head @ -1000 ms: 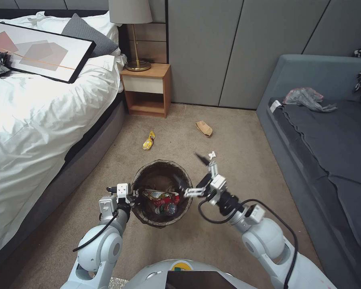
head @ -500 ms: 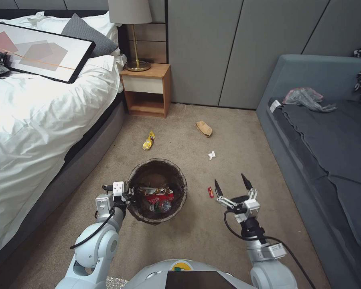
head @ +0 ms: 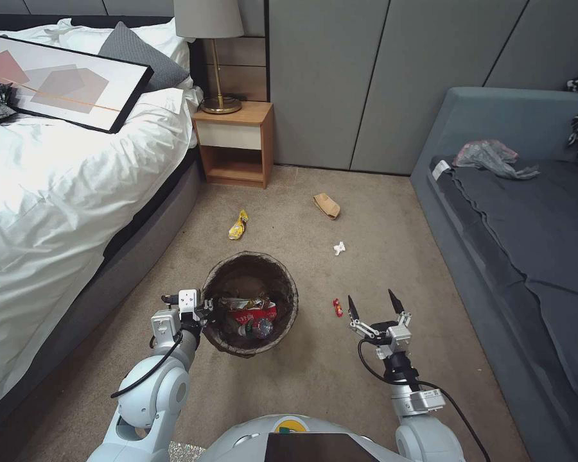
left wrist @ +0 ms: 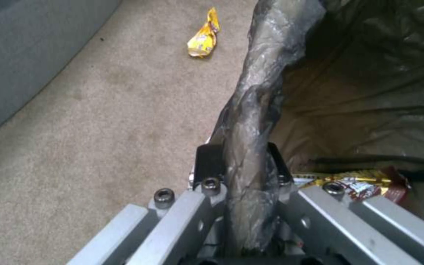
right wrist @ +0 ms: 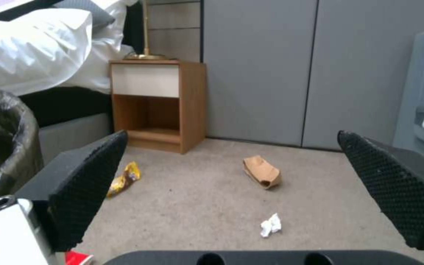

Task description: Pick up the trash bin, then pick up the garbage from the floor and place it into the trash bin.

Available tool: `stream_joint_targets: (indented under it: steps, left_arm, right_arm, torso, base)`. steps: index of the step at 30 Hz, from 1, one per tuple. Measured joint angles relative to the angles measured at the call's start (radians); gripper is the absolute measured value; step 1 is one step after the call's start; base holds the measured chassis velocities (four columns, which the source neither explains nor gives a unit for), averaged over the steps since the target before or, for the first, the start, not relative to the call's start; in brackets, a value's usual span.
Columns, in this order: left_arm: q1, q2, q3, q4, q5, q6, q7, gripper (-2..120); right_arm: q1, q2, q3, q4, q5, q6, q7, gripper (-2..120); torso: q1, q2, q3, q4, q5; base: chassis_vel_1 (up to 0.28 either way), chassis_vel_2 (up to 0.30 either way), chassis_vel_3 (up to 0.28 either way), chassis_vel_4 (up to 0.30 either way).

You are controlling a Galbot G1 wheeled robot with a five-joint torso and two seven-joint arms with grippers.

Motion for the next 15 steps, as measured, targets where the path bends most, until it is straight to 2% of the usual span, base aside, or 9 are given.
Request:
stream_joint_targets:
  steps: [14, 15]
  left_arm:
    - [0.002, -0.010, 0.002, -0.004, 0.008, -0.001, 0.001, 0]
    - [0.003, -0.012, 0.002, -0.005, 0.009, -0.001, 0.001, 0]
  right_arm:
    - [0.040, 0.001, -0.005, -0.027, -0.001, -0.005, 0.003, 100]
    - [0.048, -0.001, -0.005, -0.030, -0.001, -0.006, 0.003, 100]
  torso:
    - [0.000, 0.000, 0.000, -0.0005, -0.0001]
    - [0.000, 0.000, 0.000, 0.0001, 0.0000]
  base:
    - [0.000, 0.000, 0.000, 0.000]
    - [-0.075, 0.056, 0.046, -0.072]
